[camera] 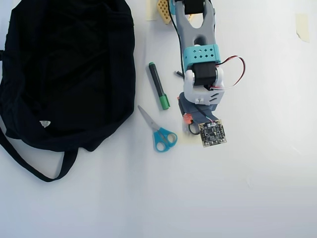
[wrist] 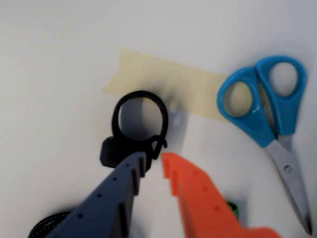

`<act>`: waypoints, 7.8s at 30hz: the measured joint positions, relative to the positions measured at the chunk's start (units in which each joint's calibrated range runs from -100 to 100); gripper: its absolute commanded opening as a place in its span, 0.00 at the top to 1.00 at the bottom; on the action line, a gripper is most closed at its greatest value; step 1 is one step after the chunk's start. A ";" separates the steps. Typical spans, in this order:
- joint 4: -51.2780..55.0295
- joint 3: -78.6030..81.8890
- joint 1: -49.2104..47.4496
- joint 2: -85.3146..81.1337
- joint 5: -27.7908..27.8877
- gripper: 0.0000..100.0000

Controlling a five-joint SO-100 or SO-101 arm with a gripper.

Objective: Put the bike light into the black bag

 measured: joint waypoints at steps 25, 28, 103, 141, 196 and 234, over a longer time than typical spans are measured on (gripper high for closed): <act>-7.13 -0.24 -2.35 3.99 -0.05 0.74; -7.13 -0.16 -2.87 4.98 -0.05 0.74; -8.16 0.31 -2.06 14.61 0.54 0.98; 16.06 -22.01 -2.65 14.78 0.63 0.98; 20.27 27.83 1.91 -39.68 -4.49 0.98; 13.48 33.73 47.61 -50.31 -6.59 0.98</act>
